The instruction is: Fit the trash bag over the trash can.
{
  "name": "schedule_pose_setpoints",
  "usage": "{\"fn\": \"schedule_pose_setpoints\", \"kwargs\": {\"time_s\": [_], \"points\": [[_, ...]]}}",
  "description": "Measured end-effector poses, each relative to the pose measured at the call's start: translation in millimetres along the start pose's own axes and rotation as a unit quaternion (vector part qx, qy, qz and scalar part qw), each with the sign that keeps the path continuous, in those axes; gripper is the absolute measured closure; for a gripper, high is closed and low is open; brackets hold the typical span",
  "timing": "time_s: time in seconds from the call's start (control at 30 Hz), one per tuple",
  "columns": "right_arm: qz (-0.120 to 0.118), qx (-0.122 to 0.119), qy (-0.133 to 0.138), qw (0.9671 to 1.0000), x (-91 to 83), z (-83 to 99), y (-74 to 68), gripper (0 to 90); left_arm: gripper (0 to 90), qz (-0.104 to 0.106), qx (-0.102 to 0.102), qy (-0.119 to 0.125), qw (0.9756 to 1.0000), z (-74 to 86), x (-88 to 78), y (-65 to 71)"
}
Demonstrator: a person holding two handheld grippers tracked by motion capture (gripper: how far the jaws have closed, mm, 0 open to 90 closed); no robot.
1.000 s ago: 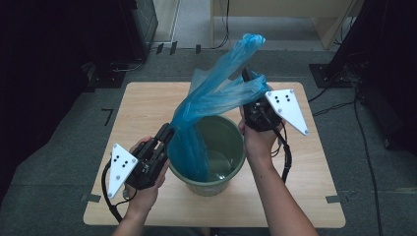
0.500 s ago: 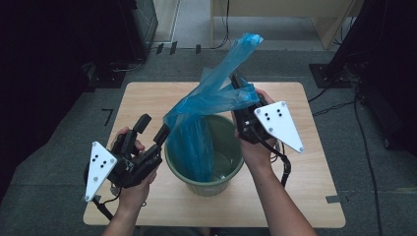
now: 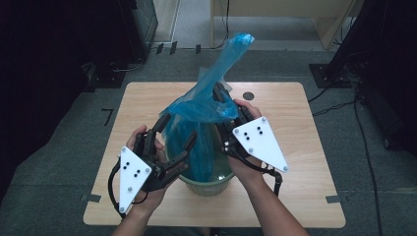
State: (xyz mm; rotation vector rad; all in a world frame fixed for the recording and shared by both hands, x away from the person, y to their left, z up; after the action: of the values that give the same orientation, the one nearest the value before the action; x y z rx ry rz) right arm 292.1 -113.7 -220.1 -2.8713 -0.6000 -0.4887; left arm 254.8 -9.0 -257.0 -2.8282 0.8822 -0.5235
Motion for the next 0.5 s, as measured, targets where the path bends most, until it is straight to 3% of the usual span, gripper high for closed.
{"fn": "schedule_pose_setpoints", "kwargs": {"time_s": [0.13, 0.27, 0.4, 0.5], "points": [[-0.015, 0.007, -0.003, 0.9999, -3.1, 3.4, -7.5, 89.6, 40.6, -0.012, 0.012, -0.009, 0.9998, -1.2, 10.2, 0.0], [-0.023, 0.002, -0.001, 0.9997, -6.7, 2.8, -12.9, 89.0, 61.9, -0.029, 0.019, -0.013, 0.9993, 1.1, 12.9, -3.4], [-0.031, -0.008, -0.002, 0.9995, -9.1, 3.2, -14.5, 81.8, 85.1, -0.051, 0.007, -0.010, 0.9986, -1.7, 11.1, -14.4], [-0.044, -0.010, -0.005, 0.9990, -10.9, 7.0, -15.5, 73.3, 90.0, -0.064, -0.012, -0.007, 0.9979, -3.8, 9.1, -25.2]]}}
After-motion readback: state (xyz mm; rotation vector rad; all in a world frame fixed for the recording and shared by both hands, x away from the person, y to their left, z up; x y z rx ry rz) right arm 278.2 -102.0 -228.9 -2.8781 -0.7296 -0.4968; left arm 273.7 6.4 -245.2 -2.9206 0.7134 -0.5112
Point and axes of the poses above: each handheld gripper's, and its own axes: x roughly forward along the jaws, z roughly out of its underside, y roughly to its right, the point moved 9 cm from there along x, roughly forward along the jaws, and after that the axes turned 8 degrees about x, right-handed, at the moved point
